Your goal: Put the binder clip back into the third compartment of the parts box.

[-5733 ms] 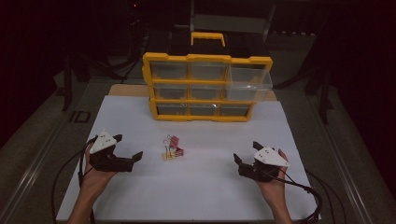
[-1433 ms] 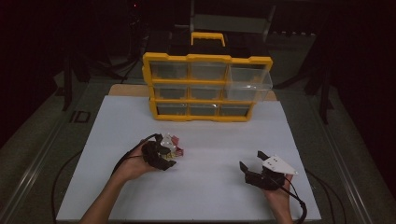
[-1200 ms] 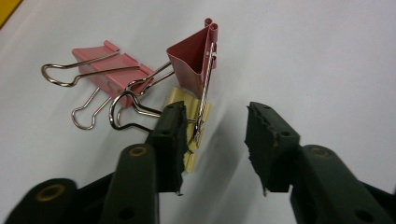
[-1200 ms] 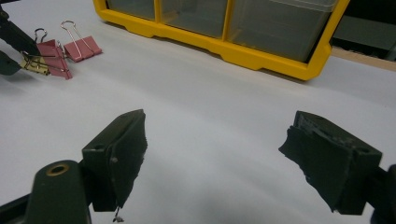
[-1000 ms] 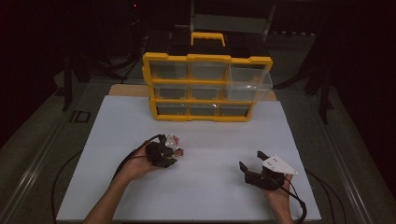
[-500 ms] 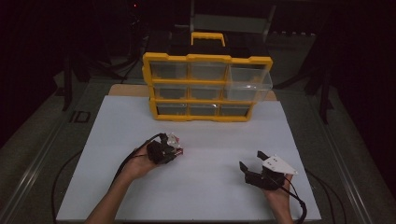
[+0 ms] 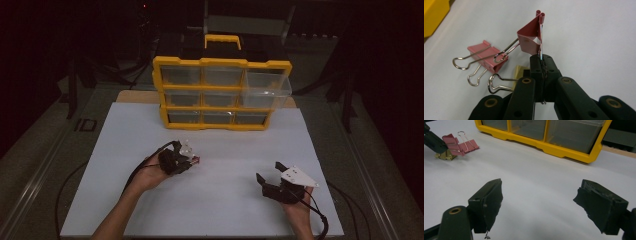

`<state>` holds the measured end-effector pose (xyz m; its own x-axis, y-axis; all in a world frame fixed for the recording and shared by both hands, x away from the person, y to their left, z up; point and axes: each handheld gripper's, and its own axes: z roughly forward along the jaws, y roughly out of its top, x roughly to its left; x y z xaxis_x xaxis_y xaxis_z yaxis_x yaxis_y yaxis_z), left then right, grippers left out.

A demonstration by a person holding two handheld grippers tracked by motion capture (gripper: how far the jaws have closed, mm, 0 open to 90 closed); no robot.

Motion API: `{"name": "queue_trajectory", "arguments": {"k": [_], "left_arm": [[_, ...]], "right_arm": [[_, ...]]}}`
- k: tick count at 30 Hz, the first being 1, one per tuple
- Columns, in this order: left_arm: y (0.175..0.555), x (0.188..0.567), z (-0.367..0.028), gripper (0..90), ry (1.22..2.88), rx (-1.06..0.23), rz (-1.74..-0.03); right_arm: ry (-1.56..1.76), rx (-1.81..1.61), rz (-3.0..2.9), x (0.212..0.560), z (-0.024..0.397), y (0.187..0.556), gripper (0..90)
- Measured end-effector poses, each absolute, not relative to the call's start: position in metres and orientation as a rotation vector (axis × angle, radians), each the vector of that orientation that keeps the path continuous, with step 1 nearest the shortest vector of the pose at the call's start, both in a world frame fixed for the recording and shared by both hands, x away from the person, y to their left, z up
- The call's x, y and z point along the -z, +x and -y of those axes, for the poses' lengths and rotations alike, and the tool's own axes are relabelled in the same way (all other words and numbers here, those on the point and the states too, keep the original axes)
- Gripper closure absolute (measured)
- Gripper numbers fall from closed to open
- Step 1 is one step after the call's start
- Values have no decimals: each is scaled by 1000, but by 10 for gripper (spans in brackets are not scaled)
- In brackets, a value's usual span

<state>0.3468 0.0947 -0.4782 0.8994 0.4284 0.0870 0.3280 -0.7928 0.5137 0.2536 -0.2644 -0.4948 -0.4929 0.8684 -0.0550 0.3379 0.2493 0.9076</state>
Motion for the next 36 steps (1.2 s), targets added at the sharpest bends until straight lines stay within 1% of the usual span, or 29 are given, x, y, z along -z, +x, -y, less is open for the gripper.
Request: {"name": "queue_trajectory", "arguments": {"k": [26,32,36], "left_arm": [[358,435,-104,895,2470,-259,-545],[362,424,-106,895,2450,-267,-553],[364,418,-107,895,2447,-274,-548]], "right_arm": [[1065,-1249,-1937,493,266,252,185],[1064,-1249,-1913,492,266,251,139],[1067,-1244,-1901,492,266,251,130]]}}
